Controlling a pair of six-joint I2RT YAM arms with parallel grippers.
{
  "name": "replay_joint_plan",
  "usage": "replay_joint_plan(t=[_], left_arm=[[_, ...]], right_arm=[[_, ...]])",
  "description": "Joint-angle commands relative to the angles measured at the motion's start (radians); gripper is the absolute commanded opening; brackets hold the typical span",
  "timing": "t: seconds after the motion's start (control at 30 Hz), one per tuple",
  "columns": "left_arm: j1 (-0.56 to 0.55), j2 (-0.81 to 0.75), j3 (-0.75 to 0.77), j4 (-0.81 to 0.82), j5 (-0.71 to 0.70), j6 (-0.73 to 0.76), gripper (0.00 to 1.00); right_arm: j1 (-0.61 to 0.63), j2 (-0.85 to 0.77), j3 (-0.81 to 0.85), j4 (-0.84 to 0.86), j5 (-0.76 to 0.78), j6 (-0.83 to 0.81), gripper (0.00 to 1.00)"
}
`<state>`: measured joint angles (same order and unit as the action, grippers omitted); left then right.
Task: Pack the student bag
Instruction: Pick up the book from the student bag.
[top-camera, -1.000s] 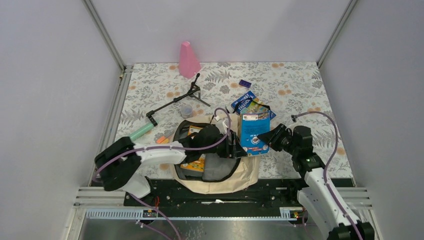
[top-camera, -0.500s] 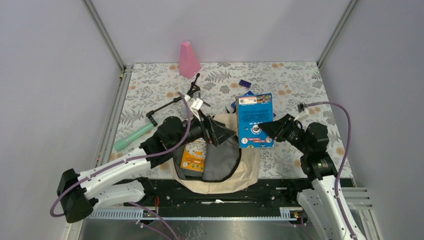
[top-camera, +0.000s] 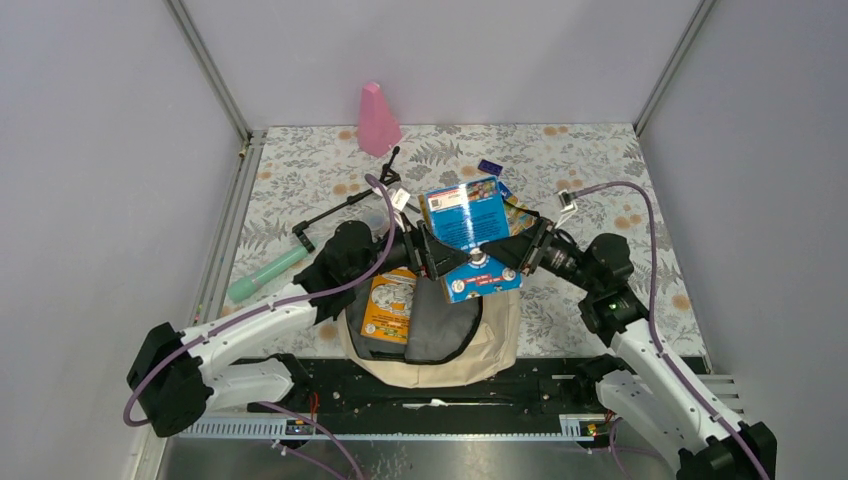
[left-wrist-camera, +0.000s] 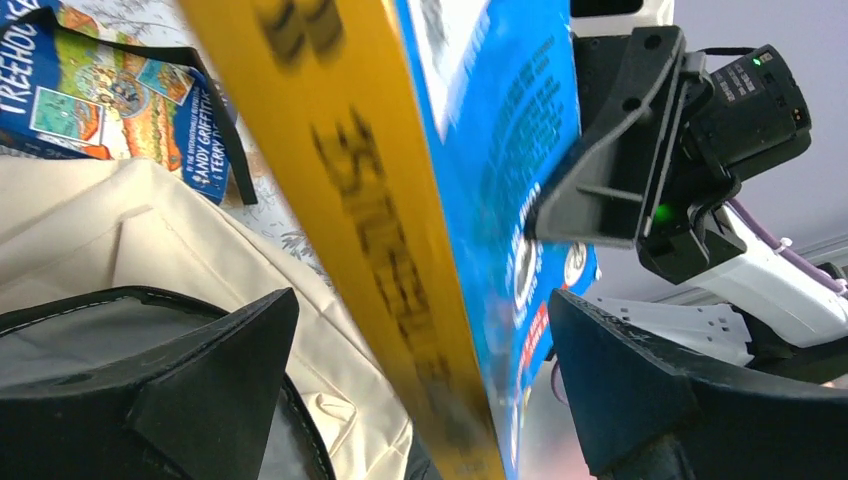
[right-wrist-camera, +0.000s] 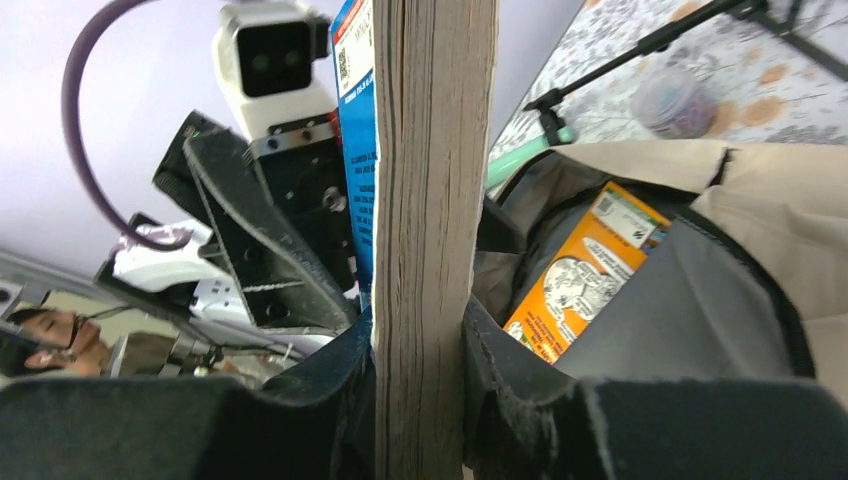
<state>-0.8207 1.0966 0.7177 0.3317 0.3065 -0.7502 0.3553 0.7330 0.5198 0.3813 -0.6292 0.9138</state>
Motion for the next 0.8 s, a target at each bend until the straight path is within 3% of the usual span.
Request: replay_joint_plan(t=[0.0, 0.13, 0.33, 0.43, 0.5, 0.57, 0.6, 0.77], left_arm=[[0.009, 0.026, 0.026, 0.184, 0.054, -0.089, 0.98], [0.011, 0.013, -0.033, 0.315, 0.03, -0.153, 0.65], [0.009, 0.044, -0.056, 0.378, 0.044, -0.216, 0.44], [0.009, 0.059, -0.049, 0.408, 0.07, -0.235, 0.27], [0.011, 0.049, -0.044, 0.39, 0.062, -0.219, 0.15], [0.016, 0.006, -0.044, 0.334, 0.032, -0.183, 0.13], [0.02, -0.019, -0.043, 0.287, 0.015, -0.158, 0.12], [0.06, -0.186, -0.036, -0.051, -0.112, -0.002, 0.06]], right_arm=[[0.071, 0.028, 0.058, 0.212, 0.004, 0.005, 0.0], [0.08, 0.03, 0.046, 0.21, 0.025, 0.0, 0.0], [0.084, 0.021, 0.028, 0.185, 0.042, -0.014, 0.0], [0.085, 0.018, 0.03, 0.143, 0.047, -0.035, 0.17], [0.085, 0.004, 0.035, 0.067, 0.067, -0.077, 0.41], [0.085, -0.024, 0.04, -0.045, 0.14, -0.13, 0.71], [0.085, -0.045, 0.04, -0.093, 0.194, -0.158, 0.77], [0.085, -0.088, 0.031, -0.311, 0.364, -0.251, 0.84]])
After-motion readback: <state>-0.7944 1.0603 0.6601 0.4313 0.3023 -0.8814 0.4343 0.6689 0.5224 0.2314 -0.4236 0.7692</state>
